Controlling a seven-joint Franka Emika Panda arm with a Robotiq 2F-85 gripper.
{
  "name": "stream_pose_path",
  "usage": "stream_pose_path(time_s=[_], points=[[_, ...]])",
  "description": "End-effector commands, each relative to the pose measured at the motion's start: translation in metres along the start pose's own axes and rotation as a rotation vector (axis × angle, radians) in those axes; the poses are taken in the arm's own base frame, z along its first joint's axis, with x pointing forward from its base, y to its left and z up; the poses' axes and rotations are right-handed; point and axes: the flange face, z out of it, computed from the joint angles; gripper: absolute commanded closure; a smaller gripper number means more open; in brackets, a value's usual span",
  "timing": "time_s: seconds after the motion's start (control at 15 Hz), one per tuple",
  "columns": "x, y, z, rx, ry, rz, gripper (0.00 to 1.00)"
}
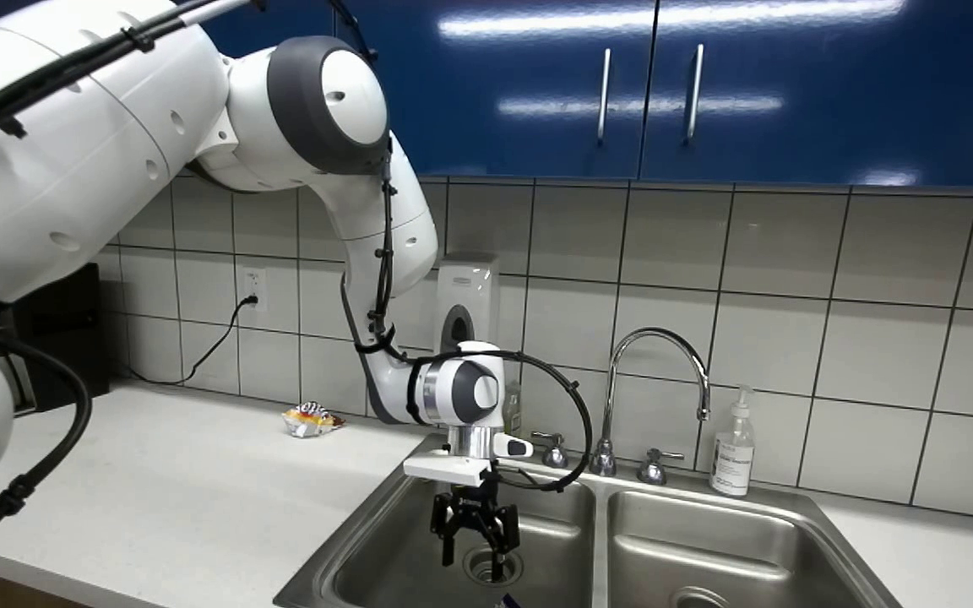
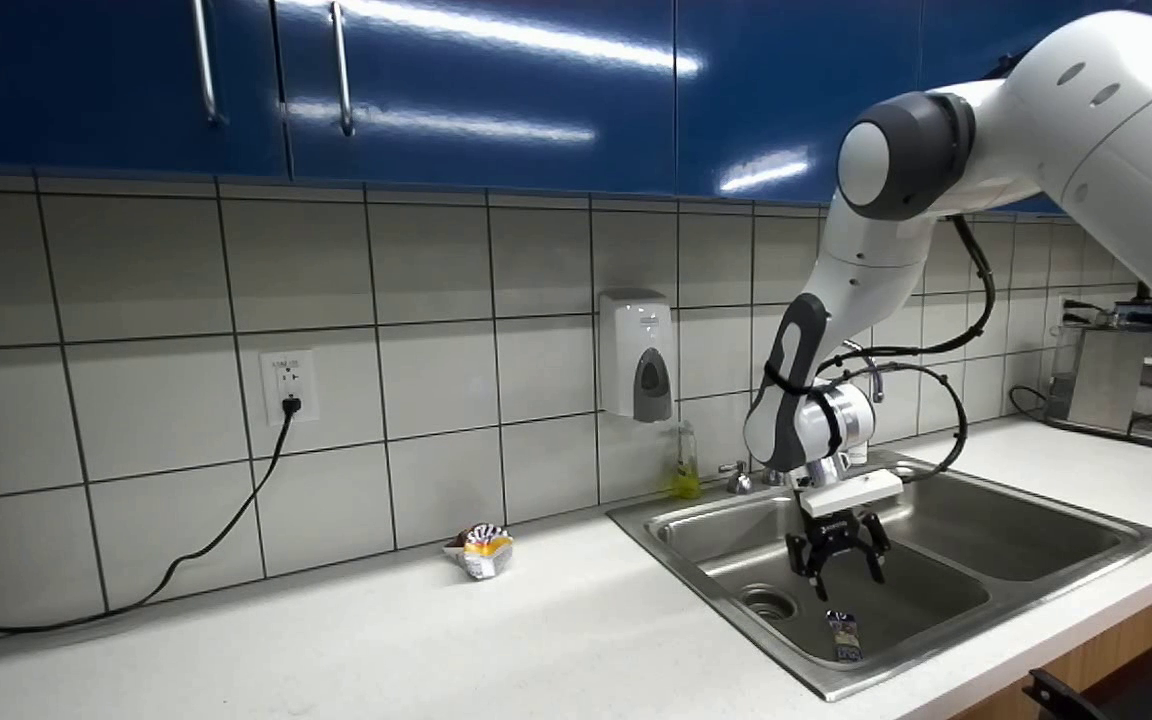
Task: Pick the granola bar up from the sink and place it on the counter top to the left of the sink
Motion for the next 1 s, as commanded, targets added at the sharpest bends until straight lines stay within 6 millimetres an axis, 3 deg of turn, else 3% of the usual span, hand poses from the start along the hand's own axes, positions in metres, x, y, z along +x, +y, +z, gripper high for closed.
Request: stream_pose_path(time_s=[0.0,0.93], points=[[0.004,0.001,0.008,0.01,0.002,-0.007,0.0],[0.02,-0.015,0.036,0.099,0.002,0.023,0.0]])
